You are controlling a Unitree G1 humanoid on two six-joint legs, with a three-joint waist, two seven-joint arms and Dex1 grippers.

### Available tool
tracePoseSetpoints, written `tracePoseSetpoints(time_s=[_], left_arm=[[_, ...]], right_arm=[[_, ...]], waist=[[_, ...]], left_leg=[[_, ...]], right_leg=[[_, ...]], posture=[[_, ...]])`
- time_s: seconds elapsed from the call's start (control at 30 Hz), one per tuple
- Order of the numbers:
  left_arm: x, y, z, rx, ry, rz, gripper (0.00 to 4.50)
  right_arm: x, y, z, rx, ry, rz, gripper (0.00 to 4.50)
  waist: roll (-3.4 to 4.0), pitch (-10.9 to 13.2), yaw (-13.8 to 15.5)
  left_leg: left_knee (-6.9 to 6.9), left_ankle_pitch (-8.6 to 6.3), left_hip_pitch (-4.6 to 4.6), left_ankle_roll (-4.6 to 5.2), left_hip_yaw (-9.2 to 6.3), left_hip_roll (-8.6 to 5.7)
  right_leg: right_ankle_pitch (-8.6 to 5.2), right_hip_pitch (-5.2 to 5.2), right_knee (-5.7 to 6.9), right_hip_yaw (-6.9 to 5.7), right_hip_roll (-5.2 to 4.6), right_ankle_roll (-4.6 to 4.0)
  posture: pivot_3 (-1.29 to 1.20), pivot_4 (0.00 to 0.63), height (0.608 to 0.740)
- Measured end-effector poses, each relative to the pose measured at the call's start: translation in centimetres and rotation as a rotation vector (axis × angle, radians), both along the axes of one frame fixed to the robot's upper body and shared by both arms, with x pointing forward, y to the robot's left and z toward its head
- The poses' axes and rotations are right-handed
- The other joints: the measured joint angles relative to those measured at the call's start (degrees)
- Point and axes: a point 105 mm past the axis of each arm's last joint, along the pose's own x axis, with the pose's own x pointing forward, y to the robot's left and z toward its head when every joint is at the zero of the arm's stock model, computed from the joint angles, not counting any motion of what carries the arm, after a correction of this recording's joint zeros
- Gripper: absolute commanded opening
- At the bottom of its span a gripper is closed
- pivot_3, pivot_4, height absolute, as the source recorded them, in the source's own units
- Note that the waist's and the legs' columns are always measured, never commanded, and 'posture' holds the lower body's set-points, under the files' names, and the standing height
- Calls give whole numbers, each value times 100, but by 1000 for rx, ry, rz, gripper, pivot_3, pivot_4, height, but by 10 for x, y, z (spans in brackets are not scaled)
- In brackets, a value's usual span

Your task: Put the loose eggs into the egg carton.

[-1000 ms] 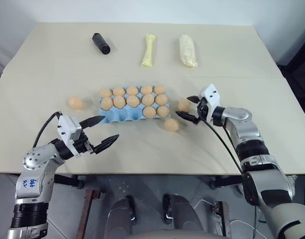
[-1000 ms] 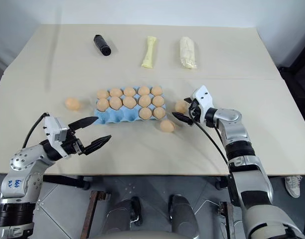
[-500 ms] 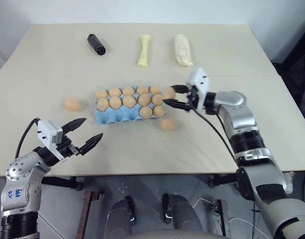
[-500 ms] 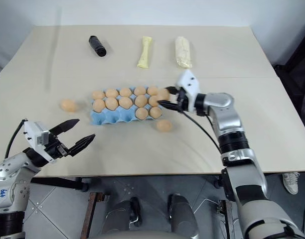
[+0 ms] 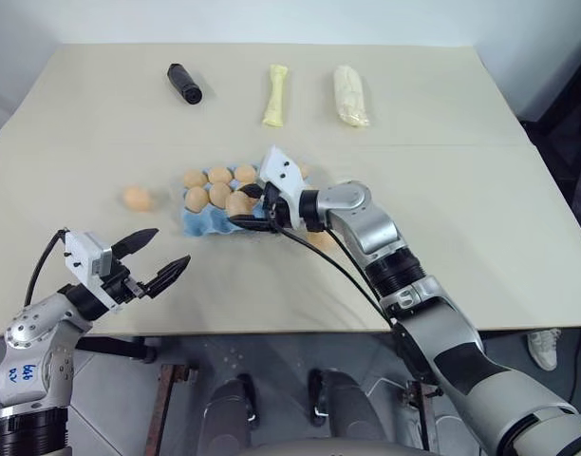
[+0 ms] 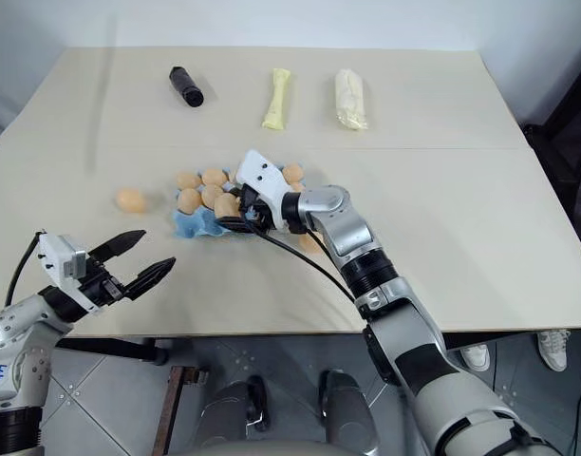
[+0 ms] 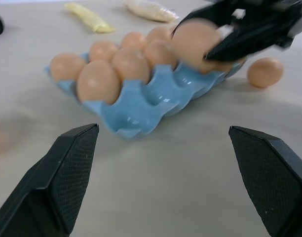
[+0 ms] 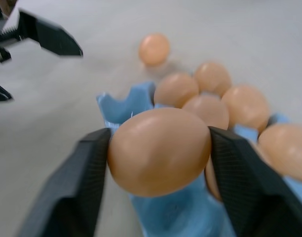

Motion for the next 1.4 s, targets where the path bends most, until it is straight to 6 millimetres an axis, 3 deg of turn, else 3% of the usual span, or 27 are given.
tracePoseSetpoints(time_s=[0.07,0.17,0.3,0.5,0.6,0.7,0.8,0.93,1.1,1.27,1.4], left_arm=[[0,-2,0,0,0,-6,4500],[1,-4,1,0,-2,-15,4500],[6,-16,6,1,-14,-67,4500],[14,-45,8,23,-20,-215,4500],[11,-57,4,75,-13,-308,4500],[10,-60,2,96,-7,-356,4500],[12,-60,3,96,-7,-370,4500],[13,-59,2,94,-1,-372,4500],[13,-58,2,93,2,-362,4500],[8,-51,-3,94,11,-317,4500],[2,-46,-2,98,6,-280,4500]], right_arm=[[3,-8,3,-4,-20,-15,4480],[5,-40,13,-11,-71,-44,4480],[-14,-94,11,-26,-90,-63,4480],[-56,-171,-7,-35,-100,-176,4480],[-74,-210,-28,-110,-107,-259,4480],[-86,-231,-46,-142,-56,-317,4480],[-89,-236,-53,-144,-34,-332,4480],[-79,-230,-42,-106,-66,-334,4480],[-58,-185,-28,3,-51,-243,4480],[-35,-149,-41,-7,0,-183,4480],[-25,-137,-54,-13,42,-165,3573]], waist=[[0,0,-4],[0,0,29],[-2,-1,126],[-2,-1,190],[-2,-1,200],[-2,-1,154],[-2,-1,146],[-2,0,146],[-2,0,151],[-2,0,150],[-2,0,171]], left_leg=[[-1,0,0,-1,0,1],[-2,-3,0,0,-1,1],[-2,-13,-1,3,2,0],[1,-19,3,2,15,2],[2,-23,12,6,26,-13],[7,-23,18,8,32,-15],[13,-19,21,9,31,-5],[17,-13,20,18,32,5],[14,-11,16,18,24,12],[13,-3,9,35,28,13],[13,-2,8,41,30,11]], right_leg=[[0,-2,2,0,2,0],[0,-3,-1,-1,1,0],[0,-2,-8,-2,1,2],[0,4,-32,-21,13,3],[2,10,-40,-36,16,7],[4,11,-37,-29,18,10],[10,12,-36,-27,22,6],[17,13,-37,-22,17,11],[17,12,-37,-16,17,4],[17,7,-39,-15,17,3],[17,8,-39,-17,14,5]], posture=[[0,150,740],[0,150,740],[0,150,740],[0,150,740],[0,150,740],[0,150,740],[0,150,740],[0,150,740],[0,150,740],[0,150,740],[0,150,740]])
